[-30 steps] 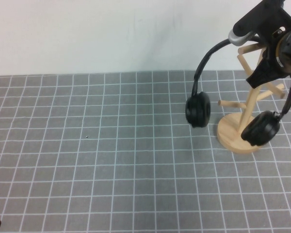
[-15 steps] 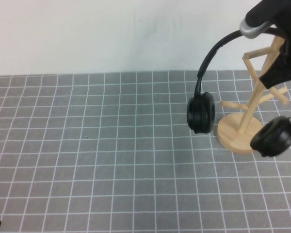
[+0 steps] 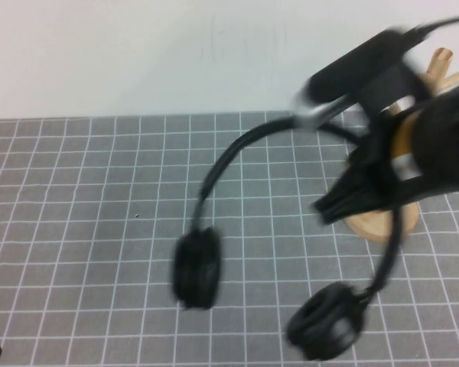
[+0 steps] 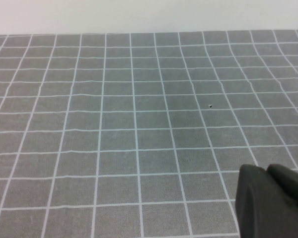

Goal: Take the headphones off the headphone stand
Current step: Place the headphones on the table

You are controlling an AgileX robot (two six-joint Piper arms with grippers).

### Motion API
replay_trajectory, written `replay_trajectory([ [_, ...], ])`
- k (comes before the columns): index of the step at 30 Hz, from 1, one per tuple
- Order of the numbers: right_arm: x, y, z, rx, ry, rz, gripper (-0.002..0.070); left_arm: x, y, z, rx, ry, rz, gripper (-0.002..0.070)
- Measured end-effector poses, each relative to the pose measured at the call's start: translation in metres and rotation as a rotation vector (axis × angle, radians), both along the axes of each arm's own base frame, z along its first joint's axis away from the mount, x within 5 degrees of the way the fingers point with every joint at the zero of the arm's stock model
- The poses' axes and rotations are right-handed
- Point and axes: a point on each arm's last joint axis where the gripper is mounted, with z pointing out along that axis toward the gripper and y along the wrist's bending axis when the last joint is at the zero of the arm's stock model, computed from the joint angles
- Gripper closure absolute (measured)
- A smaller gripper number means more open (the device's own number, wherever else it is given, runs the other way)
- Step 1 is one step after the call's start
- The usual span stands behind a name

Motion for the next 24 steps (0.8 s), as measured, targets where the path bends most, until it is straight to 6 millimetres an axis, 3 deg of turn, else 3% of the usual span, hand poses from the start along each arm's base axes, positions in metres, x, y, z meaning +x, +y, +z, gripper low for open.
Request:
replay_trajectory([
  [6, 0.026, 0.038, -0.055, -0.043, 0.113, 0.043, 0.0626, 0.000, 0.000, 0.000, 0.000, 0.000, 0.000, 0.0681],
  [10, 0.049, 0.050, -0.097, -0.099, 0.197, 0.050, 0.0627, 0.000, 0.000, 0.000, 0.000, 0.000, 0.000, 0.0681],
  [17, 0.089, 0.048, -0.156, -0.097, 0.276, 0.053, 0.0626, 0.000, 0.000, 0.000, 0.000, 0.000, 0.000, 0.0681],
  [24, 0.110, 0.047, -0.189, -0.055, 0.289, 0.060, 0.0627, 0.000, 0.000, 0.000, 0.000, 0.000, 0.000, 0.0681],
])
